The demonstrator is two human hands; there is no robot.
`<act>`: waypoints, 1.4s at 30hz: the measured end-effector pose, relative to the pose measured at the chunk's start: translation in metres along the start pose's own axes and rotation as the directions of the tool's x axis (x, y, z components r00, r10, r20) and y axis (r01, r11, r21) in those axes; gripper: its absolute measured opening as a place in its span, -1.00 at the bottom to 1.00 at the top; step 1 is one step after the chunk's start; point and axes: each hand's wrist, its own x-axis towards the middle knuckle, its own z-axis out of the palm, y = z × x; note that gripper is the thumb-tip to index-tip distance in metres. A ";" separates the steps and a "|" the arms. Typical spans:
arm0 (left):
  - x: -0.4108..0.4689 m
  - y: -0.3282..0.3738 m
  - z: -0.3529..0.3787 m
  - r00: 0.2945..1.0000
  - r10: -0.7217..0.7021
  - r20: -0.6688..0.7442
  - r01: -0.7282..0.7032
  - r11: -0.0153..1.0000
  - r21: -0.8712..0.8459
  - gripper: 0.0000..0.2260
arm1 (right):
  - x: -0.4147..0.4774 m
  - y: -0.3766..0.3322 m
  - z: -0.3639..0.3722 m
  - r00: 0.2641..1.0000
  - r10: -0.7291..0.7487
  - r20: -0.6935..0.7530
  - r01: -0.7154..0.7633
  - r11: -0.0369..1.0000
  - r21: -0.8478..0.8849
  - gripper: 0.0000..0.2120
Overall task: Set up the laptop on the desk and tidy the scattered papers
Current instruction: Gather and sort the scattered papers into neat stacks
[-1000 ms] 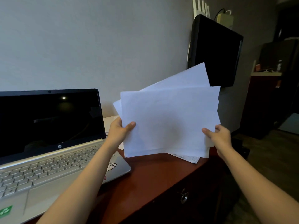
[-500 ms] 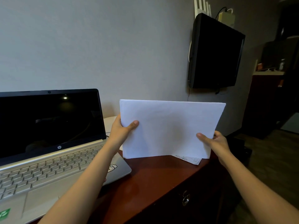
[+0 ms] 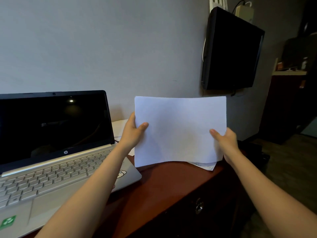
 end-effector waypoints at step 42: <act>-0.061 0.007 -0.060 0.937 -0.328 -0.117 0.304 0.934 -0.187 -0.78 | -0.046 -0.016 0.082 0.911 0.362 0.196 -0.409 0.743 0.530 -0.59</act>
